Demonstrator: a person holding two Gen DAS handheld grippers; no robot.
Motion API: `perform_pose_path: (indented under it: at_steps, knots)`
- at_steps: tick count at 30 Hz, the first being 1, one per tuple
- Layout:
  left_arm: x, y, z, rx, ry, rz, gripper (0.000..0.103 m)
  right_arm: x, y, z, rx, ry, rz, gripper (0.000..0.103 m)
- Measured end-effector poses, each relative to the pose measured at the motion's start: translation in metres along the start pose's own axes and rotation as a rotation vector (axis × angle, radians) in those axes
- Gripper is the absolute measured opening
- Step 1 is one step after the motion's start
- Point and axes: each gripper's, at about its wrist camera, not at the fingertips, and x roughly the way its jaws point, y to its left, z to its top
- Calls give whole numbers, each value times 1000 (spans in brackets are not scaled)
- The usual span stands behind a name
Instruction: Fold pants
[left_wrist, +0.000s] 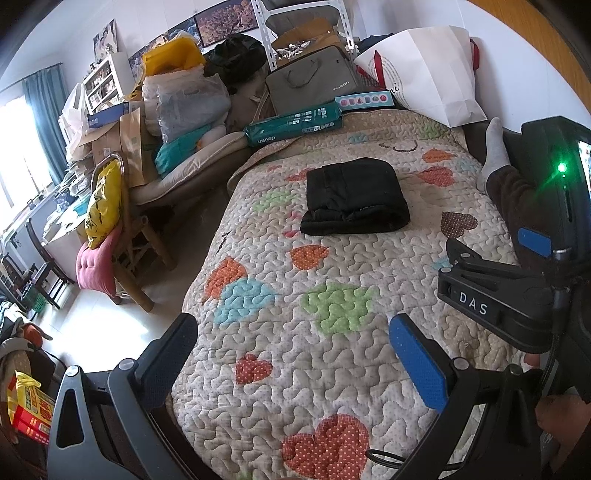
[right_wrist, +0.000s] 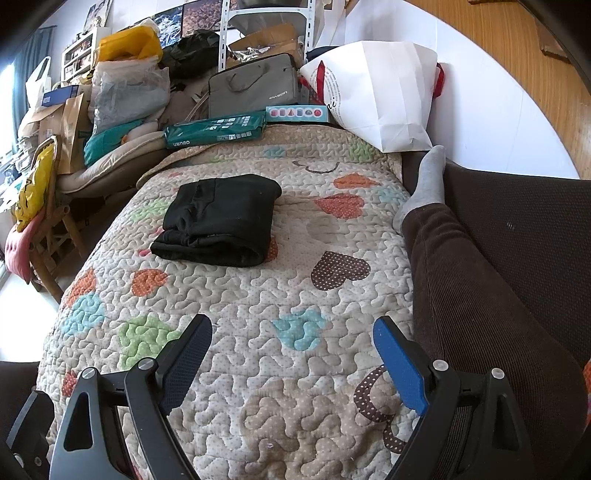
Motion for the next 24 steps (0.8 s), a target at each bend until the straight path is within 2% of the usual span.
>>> perform_pose_path:
  at_steps: [7, 18, 24]
  knots:
    - [3, 0, -2, 1, 5, -7, 103, 0, 0, 0, 0, 0, 1, 92]
    - [-2, 5, 3, 1, -32, 4, 103, -2, 0, 3, -8, -14, 2, 92]
    - [2, 9, 5, -12, -18, -7, 103, -1, 2, 3, -25, -11, 3, 93]
